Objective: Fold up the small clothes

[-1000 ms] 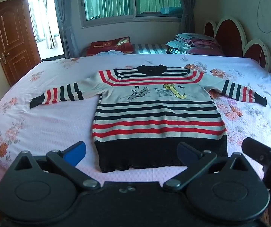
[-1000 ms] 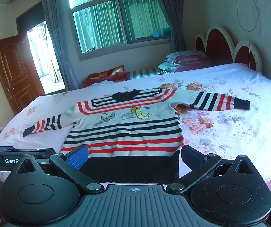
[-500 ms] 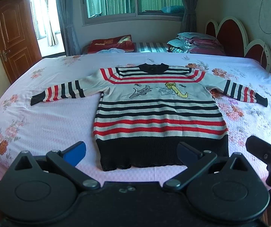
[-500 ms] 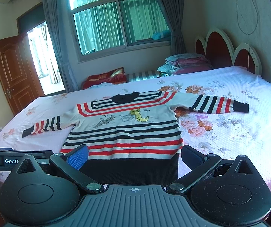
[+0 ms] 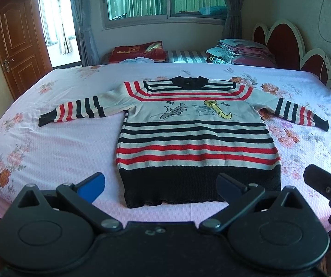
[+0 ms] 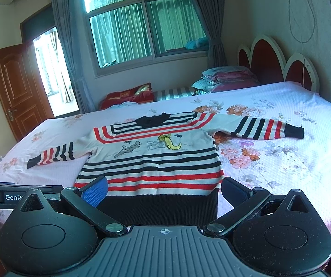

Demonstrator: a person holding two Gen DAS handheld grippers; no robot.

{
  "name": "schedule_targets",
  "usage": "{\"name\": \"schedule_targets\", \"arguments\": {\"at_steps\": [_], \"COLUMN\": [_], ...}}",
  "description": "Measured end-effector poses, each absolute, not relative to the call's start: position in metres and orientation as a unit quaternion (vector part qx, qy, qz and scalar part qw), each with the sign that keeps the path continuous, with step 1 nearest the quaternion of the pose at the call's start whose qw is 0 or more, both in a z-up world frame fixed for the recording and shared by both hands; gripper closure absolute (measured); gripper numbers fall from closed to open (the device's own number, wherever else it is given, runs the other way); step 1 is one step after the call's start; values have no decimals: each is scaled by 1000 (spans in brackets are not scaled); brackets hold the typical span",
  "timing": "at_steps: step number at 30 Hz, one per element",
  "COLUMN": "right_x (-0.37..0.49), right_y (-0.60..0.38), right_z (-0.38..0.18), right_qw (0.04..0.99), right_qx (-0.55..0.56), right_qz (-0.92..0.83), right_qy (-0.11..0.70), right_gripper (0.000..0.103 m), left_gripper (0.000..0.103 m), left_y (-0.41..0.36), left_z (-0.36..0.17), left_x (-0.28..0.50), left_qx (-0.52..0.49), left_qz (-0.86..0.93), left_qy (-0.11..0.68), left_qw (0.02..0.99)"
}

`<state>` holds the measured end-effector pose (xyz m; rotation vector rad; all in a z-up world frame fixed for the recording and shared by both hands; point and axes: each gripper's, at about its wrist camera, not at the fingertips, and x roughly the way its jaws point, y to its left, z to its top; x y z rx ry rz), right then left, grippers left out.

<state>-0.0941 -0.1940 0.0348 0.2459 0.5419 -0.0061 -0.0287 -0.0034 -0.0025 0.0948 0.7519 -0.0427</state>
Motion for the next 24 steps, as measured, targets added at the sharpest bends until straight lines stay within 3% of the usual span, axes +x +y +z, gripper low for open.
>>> {"name": "schedule_targets", "arguments": {"at_steps": [24], "right_x": [-91], "right_y": [-191], "right_z": [34], "right_qw": [956], "right_qx": [117], "right_qz": [-2], "right_qy": [269], "right_gripper": [0], "left_gripper": [1], "left_y": [-2], "left_z": [-1], "left_x": [-28], "left_qx": [45], "left_qz": [-21], "left_qy": [367], "left_qw": [929]}}
